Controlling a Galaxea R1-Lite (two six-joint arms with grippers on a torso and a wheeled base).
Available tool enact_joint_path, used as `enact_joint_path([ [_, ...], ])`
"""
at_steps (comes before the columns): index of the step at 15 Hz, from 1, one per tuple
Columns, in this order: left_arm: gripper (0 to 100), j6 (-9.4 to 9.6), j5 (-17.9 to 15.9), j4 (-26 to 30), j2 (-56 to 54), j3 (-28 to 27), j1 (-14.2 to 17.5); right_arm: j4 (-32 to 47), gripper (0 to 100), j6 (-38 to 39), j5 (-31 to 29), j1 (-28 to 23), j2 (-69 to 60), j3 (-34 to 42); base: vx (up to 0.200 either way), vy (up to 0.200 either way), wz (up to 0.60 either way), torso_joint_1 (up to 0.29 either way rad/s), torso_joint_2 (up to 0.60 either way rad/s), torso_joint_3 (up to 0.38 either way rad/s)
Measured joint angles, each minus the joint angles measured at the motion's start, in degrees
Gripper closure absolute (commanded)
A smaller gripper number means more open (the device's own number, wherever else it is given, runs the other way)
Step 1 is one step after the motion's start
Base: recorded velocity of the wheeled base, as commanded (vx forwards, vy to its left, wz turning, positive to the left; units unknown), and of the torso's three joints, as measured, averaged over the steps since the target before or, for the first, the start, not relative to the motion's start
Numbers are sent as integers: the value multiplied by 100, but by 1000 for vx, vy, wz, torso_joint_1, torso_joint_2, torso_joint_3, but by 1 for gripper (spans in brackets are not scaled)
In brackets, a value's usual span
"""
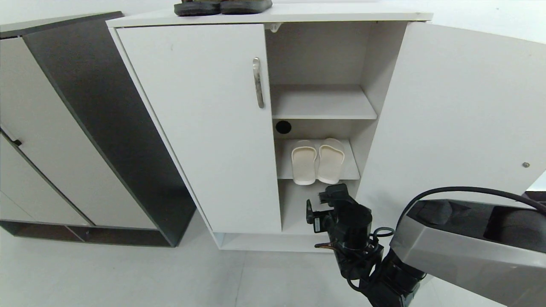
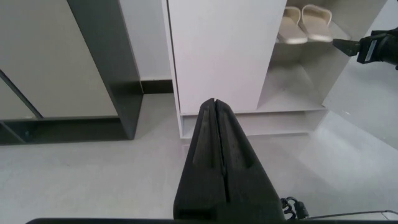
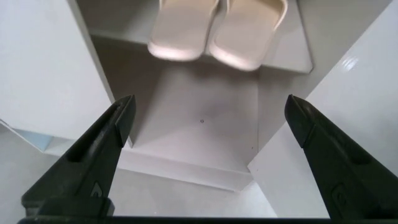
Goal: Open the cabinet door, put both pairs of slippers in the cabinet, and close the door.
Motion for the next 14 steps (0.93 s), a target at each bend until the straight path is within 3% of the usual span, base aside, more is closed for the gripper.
enact_joint_path([
  [8, 100, 0, 2, 0, 0, 0, 0, 0, 0, 0, -13, -1, 66, 0, 0, 0, 0, 1, 1, 204],
  [14, 100, 0, 5, -2, 0, 0, 0, 1, 0, 2, 33, -33, 74, 46, 0, 0, 0, 0, 0, 0],
])
